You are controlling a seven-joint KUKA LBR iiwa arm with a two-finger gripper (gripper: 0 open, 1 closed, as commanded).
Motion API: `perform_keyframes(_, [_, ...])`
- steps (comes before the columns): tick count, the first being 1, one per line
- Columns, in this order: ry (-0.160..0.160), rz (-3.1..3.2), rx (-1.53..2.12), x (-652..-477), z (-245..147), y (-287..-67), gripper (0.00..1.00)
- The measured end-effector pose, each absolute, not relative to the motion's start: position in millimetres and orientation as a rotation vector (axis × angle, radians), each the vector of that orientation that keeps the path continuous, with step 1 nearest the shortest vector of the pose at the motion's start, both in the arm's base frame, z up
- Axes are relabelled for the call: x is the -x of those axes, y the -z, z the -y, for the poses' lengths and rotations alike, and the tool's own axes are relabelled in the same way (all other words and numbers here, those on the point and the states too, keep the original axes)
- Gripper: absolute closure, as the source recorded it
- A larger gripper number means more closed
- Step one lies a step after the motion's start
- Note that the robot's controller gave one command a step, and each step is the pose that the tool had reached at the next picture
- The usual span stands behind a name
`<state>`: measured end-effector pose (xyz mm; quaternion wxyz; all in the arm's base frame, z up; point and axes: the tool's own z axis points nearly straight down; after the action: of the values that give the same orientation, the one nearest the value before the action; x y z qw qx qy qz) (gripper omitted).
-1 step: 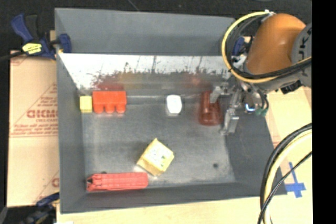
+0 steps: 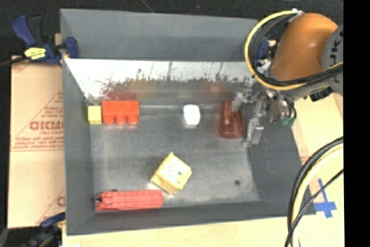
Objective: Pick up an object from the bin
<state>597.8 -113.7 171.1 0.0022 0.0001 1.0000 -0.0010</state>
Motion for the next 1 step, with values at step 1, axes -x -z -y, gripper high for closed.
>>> perform_keyframes(1, [-0.005,-3.118,-0.143,-627.9,133.5,-79.1,0.00])
